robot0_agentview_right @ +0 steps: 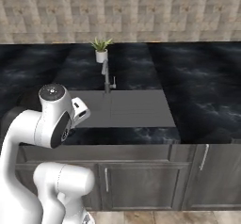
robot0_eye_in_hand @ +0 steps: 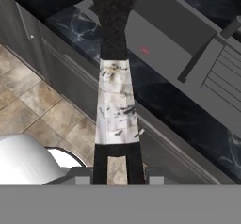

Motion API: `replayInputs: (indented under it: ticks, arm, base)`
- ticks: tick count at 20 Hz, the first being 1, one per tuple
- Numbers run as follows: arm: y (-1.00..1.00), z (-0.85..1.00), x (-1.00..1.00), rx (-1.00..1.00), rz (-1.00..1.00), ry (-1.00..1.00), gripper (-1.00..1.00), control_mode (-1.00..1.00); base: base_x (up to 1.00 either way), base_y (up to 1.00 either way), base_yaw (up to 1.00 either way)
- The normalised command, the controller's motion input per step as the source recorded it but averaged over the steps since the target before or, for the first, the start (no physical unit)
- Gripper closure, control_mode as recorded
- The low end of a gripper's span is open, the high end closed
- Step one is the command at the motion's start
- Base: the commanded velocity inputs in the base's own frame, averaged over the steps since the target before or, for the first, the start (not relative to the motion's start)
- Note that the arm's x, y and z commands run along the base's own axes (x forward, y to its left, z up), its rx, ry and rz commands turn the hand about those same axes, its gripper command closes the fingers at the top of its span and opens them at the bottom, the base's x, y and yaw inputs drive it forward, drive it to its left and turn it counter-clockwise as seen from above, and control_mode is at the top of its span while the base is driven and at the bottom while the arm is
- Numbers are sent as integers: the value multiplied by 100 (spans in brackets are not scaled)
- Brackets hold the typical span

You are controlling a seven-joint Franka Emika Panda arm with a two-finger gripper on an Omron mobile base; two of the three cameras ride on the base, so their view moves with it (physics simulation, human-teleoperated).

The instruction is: Move the pot and pan from the stove into the sink.

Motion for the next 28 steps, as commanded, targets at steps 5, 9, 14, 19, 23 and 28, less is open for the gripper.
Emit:
replayInputs:
  ticks: [5,9,14,19,23,28]
  arm:
    - [0,0,0,0,0,0,100,100]
    - [0,0,0,0,0,0,100,100]
    - [0,0,0,0,0,0,100,100]
    - [13,0,48,0,-3,0,100,-100]
    - [20,0,45,-3,-5,7,100,-100]
    - [1,0,4,-1,-1,3,100,-100]
  base:
    - [4,-13,0]
    - [70,2,-1]
    - [60,3,0]
    - [10,2,0]
    - [0,0,0]
    - [0,0,0]
